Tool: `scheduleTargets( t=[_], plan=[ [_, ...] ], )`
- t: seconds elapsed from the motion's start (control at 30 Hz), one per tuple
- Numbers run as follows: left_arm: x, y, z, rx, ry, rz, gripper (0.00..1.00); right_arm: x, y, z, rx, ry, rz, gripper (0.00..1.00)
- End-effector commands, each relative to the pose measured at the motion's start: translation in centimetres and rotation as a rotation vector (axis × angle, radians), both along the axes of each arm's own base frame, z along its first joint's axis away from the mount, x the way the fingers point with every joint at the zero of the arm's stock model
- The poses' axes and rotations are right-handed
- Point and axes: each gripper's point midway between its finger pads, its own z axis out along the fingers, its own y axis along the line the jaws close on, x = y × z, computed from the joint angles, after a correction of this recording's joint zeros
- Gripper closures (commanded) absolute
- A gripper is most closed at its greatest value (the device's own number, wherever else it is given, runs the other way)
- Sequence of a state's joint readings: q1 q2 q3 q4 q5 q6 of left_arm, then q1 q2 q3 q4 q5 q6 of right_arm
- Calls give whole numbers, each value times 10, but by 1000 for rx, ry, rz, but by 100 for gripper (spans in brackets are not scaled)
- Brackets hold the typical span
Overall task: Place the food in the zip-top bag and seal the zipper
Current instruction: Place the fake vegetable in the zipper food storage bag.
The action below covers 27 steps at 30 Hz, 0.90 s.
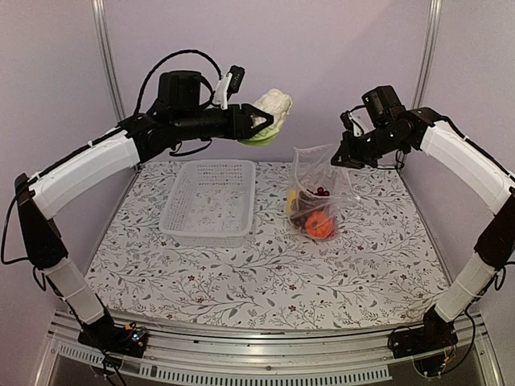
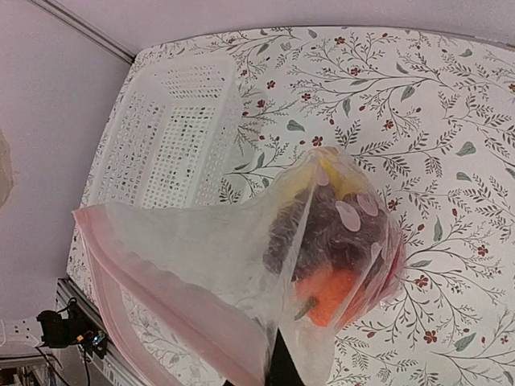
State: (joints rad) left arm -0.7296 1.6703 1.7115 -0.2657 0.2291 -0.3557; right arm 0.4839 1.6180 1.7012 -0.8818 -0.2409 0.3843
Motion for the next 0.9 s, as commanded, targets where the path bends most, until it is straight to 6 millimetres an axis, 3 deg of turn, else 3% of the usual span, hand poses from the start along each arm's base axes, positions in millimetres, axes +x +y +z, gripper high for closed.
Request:
scheduleTargets(
  t=[0.0,0.17,0.37,0.63,0.87],
  plan=[
    [-32,-39,36,-195,-46,-243,54,7,12,15,48,-27,10,100],
    [-48,-77,17,-199,-5,-366,57,11,18,18,73,-23,15,100],
    [-44,-104,-25,-108,48,-383,58,11,20,22,89,-23,17,100],
    [-45,-115,-81,31,113,-349,62,8,16,29,93,-38,3,100],
    [-31,-102,-118,169,165,-217,73,5,13,32,90,-46,-2,100]
  ],
)
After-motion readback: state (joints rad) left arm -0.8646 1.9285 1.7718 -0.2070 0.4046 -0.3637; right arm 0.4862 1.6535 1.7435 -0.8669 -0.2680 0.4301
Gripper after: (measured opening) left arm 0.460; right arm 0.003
